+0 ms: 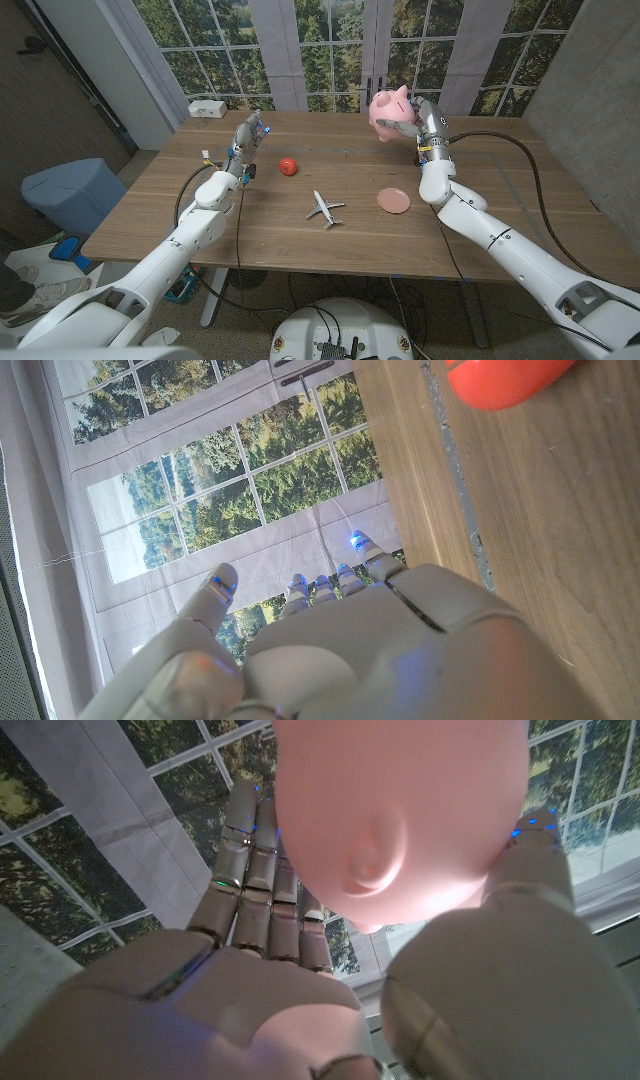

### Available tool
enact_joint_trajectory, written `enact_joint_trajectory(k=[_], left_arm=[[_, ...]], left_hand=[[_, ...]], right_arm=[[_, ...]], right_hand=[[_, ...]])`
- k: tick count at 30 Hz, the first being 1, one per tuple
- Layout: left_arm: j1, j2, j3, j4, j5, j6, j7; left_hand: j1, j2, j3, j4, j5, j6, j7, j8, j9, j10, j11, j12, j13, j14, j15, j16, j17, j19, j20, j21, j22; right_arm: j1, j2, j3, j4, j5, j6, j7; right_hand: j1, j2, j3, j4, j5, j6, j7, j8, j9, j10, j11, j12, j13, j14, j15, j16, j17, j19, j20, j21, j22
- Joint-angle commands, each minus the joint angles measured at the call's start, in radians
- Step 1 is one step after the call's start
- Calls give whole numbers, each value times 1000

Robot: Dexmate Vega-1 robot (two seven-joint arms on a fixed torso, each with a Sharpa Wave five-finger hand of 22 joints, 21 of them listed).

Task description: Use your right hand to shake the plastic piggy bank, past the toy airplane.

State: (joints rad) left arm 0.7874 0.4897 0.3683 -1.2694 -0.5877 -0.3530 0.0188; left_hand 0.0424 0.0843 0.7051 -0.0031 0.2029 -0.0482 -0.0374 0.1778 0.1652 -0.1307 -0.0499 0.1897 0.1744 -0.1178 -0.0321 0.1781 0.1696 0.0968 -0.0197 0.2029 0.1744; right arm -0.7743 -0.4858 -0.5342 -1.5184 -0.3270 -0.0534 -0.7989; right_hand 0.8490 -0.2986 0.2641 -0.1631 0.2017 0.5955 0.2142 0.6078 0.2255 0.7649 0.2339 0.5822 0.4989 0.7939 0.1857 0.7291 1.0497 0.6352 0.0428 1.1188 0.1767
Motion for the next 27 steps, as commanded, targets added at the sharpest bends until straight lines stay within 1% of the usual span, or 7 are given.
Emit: enact_joint_trajectory(k=[1, 8, 16, 19, 22, 24, 27], left_arm=[[-2, 0, -1, 2, 1, -3, -1], [-2, 0, 0, 3, 2, -3, -1], [5, 3, -2, -7, 1, -1, 3], [6, 3, -2, -9, 0, -1, 3], [6, 3, -2, -9, 0, -2, 1], [6, 3, -2, -10, 0, -1, 0], [8, 4, -2, -12, 0, 0, 2]], left_hand=[[-8, 54, 0, -6, 0, 0, 1, 2, 5, -3, -1, 0, 3, 1, -28, 1, 4, 7, -1, -5, 3], [-8, 54, 0, -6, 0, 0, 1, 2, 5, -3, -1, 0, 3, 0, -28, 1, 4, 7, 0, -5, 3], [-8, 54, 0, -6, 0, 0, 1, 2, 5, -3, -1, 0, 3, 0, -27, 0, 4, 7, 0, -5, 3], [-8, 54, 0, -6, 0, 0, 0, 2, 5, -3, -2, 0, 3, 0, -27, 0, 4, 7, -1, -5, 3], [-8, 54, 0, -6, 0, 0, 0, 2, 5, -3, -1, 0, 3, 0, -27, 1, 4, 7, -1, -5, 3], [-8, 54, 0, -6, 0, 0, 0, 2, 5, -4, -1, 0, 3, 0, -28, 1, 4, 7, 0, -5, 3], [-8, 54, 0, -6, 0, 0, 0, 2, 5, -4, -1, 0, 3, 0, -27, 1, 4, 7, 0, -5, 3]], right_arm=[[-19, 230, 161, 183, -158, 189, -318], [-17, 222, 153, 183, -156, 184, -318], [-14, 155, 94, 143, -107, 150, -302], [-19, 116, 74, 111, -88, 136, -257], [-24, 52, 51, 74, -82, 137, -178], [-25, 28, 40, 56, -79, 129, -146], [-30, -25, 29, 11, -60, 114, -50]], right_hand=[[335, 339, 301, -8, 9, 354, -206, 9, 82, 325, -316, 3, 326, 285, -410, 6, 165, -97, -158, 10, 0], [335, 338, 302, -8, 10, 355, -204, 7, 83, 329, -314, 1, 324, 286, -410, 5, 165, -96, -156, 12, -1], [334, 336, 303, -8, 10, 356, -204, 5, 84, 327, -319, 3, 331, 287, -410, 4, 165, -99, -155, 14, -1], [333, 336, 304, -8, 10, 357, -205, 4, 84, 327, -321, 1, 330, 287, -410, 4, 165, -105, -159, 12, -1], [333, 335, 304, -8, 10, 357, -207, 4, 85, 328, -322, 1, 331, 286, -410, 3, 165, -107, -161, 13, -1], [334, 335, 304, -8, 10, 357, -209, 3, 85, 325, -323, 0, 332, 286, -410, 3, 165, -111, -163, 12, -1], [334, 335, 305, -8, 10, 358, -212, 3, 86, 321, -324, 0, 336, 285, -410, 2, 165, -117, -167, 10, -1]])
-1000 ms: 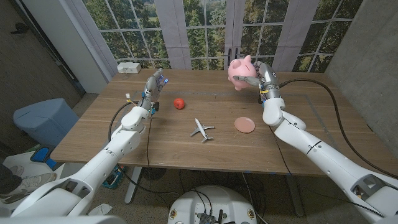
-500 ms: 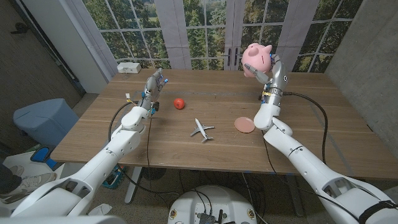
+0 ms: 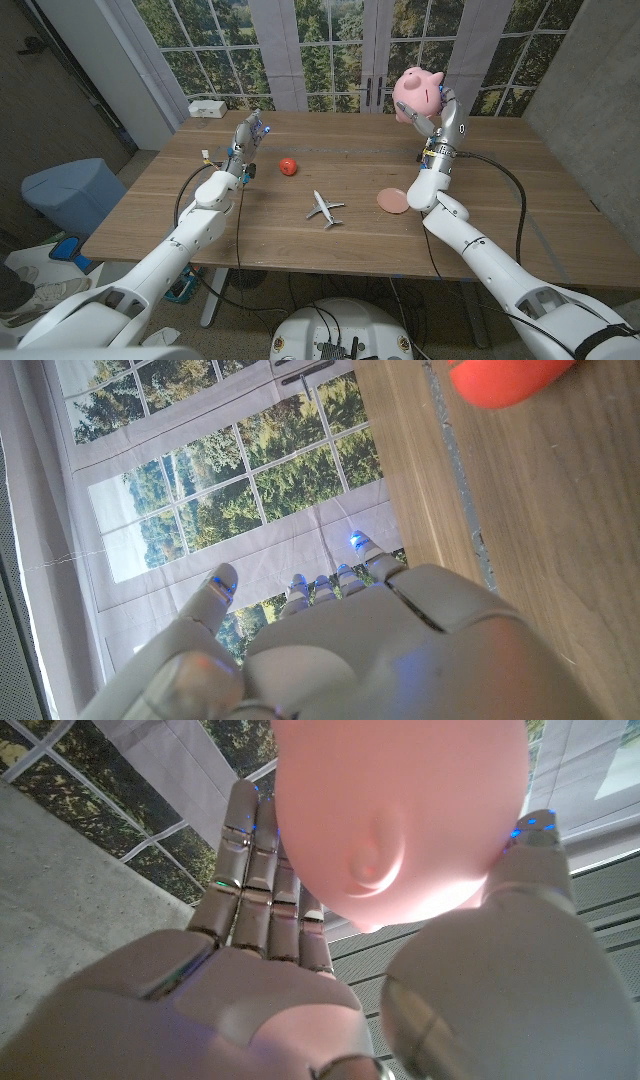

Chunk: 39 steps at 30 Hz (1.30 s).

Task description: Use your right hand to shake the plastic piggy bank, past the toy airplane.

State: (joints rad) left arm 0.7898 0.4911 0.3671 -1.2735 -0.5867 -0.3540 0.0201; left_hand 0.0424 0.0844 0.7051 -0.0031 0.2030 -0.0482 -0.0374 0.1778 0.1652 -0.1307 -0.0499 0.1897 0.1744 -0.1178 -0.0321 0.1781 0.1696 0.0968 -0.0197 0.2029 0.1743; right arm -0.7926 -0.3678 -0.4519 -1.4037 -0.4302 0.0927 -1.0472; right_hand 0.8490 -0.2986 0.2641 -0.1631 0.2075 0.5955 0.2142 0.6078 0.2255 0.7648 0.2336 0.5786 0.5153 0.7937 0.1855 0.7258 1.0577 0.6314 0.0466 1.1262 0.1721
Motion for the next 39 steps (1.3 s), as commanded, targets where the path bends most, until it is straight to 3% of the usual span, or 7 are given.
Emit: enact_joint_trajectory(k=[1, 16, 23, 31, 39], left_arm=[[6, 3, -1, -9, -1, 2, 1], [9, 8, -2, -17, -1, 4, 0], [3, 6, -1, -9, -2, 3, -6], [0, 4, -1, -5, -3, 2, -6], [0, 3, -1, -4, -2, 2, -4]], left_hand=[[-8, 54, 0, -6, 0, 0, 1, 2, 5, -3, -1, 0, 3, 0, -27, 1, 4, 7, 0, -5, 3], [-8, 54, 0, -6, 0, 0, 1, 2, 5, -4, -1, 0, 3, 0, -27, 1, 4, 6, 0, -5, 3], [-8, 54, 0, -7, 0, 0, 1, 2, 5, -3, -2, 0, 3, 0, -27, 1, 4, 6, 0, -5, 3], [-8, 54, 0, -6, 0, 0, 1, 2, 5, -3, -1, 0, 3, 0, -28, 1, 4, 6, 0, -5, 3], [-8, 54, 0, -7, 0, 1, 1, 2, 5, -3, -1, 0, 3, 0, -27, 1, 4, 7, 0, -5, 3]], right_arm=[[-13, -156, -55, -119, 50, -43, 226], [-7, -264, -76, -287, 155, -220, 570], [9, -288, -85, -326, 185, -275, 657], [17, -289, -95, -323, 182, -287, 650], [16, -265, -101, -292, 151, -267, 565]], right_hand=[[333, 335, 305, -7, 4, 360, -215, 3, 85, 323, -325, 2, 318, 285, -410, 5, 157, -113, -171, 3, 4], [332, 332, 305, -7, -1, 363, -218, -3, 79, 326, -321, -5, 316, 284, -410, 2, 157, -116, -171, 8, 4], [332, 333, 307, -7, -3, 365, -216, -4, 77, 326, -315, -8, 315, 280, -410, -2, 156, -119, -168, 9, 3], [330, 333, 307, -5, -5, 364, -218, -5, 79, 323, -318, -11, 318, 281, -409, -3, 156, -121, -167, 10, 3], [330, 334, 308, -5, -7, 364, -218, -6, 79, 324, -320, -14, 318, 280, -409, -5, 156, -121, -168, 12, 3]])
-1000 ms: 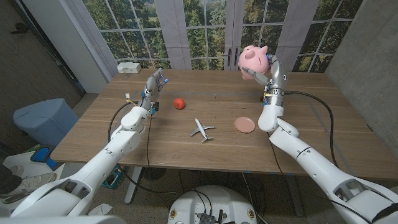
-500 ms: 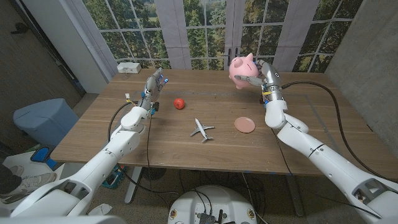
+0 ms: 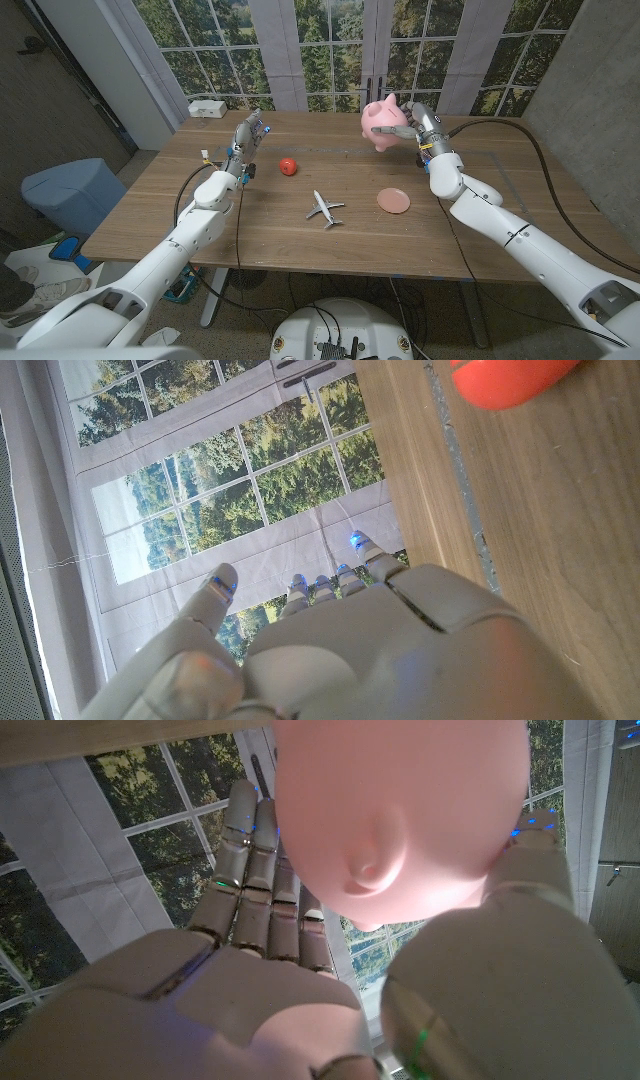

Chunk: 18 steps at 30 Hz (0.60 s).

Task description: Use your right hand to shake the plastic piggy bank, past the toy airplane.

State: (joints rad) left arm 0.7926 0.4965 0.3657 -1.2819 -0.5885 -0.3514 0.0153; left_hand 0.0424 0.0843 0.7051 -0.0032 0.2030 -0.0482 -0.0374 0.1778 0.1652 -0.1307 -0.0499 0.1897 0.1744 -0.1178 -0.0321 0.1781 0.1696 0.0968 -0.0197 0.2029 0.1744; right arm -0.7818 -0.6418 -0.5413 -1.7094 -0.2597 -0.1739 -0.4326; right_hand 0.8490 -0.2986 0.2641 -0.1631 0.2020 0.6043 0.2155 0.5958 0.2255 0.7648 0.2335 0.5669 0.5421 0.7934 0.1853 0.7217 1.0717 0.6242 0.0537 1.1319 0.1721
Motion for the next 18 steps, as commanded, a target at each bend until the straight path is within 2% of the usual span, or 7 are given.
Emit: enact_joint_trajectory(k=[1, 4, 11, 18], left_arm=[[-3, -3, 1, 4, 0, -1, 1], [-3, -4, 1, 5, 1, -2, 2], [-3, -5, 2, 5, 2, -3, 3], [-2, -5, 2, 4, 3, -4, 5]], left_hand=[[-9, 54, 0, -7, 0, 1, 0, 2, 5, -2, -1, 0, 3, 0, -27, 1, 4, 7, 0, -5, 3], [-9, 54, 0, -7, 0, 1, 0, 2, 5, -2, -1, 0, 3, 0, -26, 1, 4, 7, 0, -5, 3], [-9, 54, 0, -6, 0, 0, 0, 2, 5, -3, -1, 0, 3, 0, -27, 1, 4, 7, 0, -5, 3], [-9, 54, 0, -7, 0, 1, 0, 2, 5, -3, -1, 0, 3, 0, -27, 1, 4, 7, -1, -5, 3]], right_arm=[[4, 12, -11, 19, -24, 5, -63], [2, 18, -12, 31, -36, 17, -94], [-8, 95, -10, 139, -114, 110, -355], [12, 196, -1, 286, -149, 224, -628]], right_hand=[[330, 334, 308, -5, -1, 355, -219, 6, 79, 324, -320, -2, 292, 280, -409, -1, 142, -114, -175, 6, 3], [330, 334, 309, -5, -1, 356, -220, 5, 78, 325, -317, -2, 293, 280, -409, -2, 142, -115, -175, 6, 3], [331, 333, 309, -6, -2, 354, -222, 4, 80, 328, -320, -4, 294, 281, -409, -3, 142, -114, -175, 8, 3], [330, 334, 310, -5, -2, 353, -224, 5, 83, 328, -323, -6, 295, 282, -409, -3, 142, -114, -175, 10, 3]])
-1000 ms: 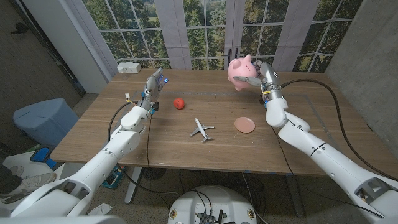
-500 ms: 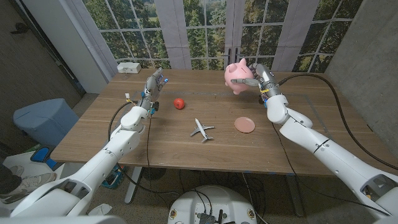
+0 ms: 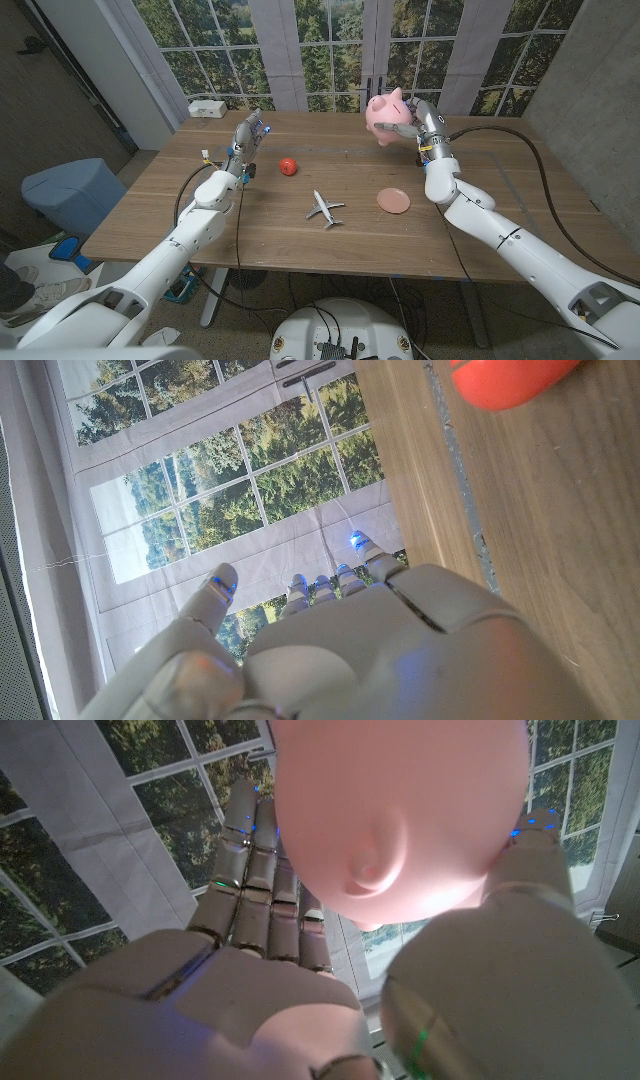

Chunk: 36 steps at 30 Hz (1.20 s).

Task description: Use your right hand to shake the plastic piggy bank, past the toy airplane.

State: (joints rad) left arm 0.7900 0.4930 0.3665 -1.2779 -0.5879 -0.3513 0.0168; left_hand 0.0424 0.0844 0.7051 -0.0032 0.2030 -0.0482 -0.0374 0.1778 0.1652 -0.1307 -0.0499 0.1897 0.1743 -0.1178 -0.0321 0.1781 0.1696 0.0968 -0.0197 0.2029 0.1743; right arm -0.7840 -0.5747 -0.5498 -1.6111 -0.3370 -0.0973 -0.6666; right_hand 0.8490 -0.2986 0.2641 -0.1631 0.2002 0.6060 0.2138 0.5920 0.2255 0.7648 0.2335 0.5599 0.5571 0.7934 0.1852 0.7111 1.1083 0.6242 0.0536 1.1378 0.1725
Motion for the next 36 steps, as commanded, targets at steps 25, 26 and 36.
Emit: enact_joint_trajectory(k=[25, 26, 36], left_arm=[[-8, -5, -2, 22, -4, -13, -10], [-9, -5, -2, 23, -4, -14, -11], [-13, -4, -1, 26, -5, -14, -18]], left_hand=[[-9, 54, 0, -7, 0, 1, 0, 2, 5, -3, -1, 0, 3, 0, -28, 1, 4, 8, -1, -5, 3], [-9, 54, 0, -7, 0, 1, 0, 2, 5, -3, -1, 0, 3, 0, -28, 1, 4, 8, -1, -5, 3], [-9, 54, 0, -7, 0, 0, -1, 2, 5, -3, -1, 0, 3, 0, -27, 1, 4, 7, 0, -5, 3]], right_arm=[[-17, 349, 200, 292, -245, 251, -450], [-15, 334, 185, 285, -232, 242, -446], [-13, 185, 80, 177, -162, 134, -329]], right_hand=[[328, 330, 311, -7, 1, 354, -212, 5, 87, 336, -326, -4, 279, 290, -410, 8, 107, -117, -167, 6, 2], [328, 330, 311, -7, 1, 355, -211, 5, 87, 337, -326, -4, 279, 290, -410, 8, 107, -117, -167, 6, 2], [328, 330, 313, -7, 2, 356, -218, 2, 87, 335, -326, -4, 286, 289, -411, 6, 107, -125, -173, 5, 2]])
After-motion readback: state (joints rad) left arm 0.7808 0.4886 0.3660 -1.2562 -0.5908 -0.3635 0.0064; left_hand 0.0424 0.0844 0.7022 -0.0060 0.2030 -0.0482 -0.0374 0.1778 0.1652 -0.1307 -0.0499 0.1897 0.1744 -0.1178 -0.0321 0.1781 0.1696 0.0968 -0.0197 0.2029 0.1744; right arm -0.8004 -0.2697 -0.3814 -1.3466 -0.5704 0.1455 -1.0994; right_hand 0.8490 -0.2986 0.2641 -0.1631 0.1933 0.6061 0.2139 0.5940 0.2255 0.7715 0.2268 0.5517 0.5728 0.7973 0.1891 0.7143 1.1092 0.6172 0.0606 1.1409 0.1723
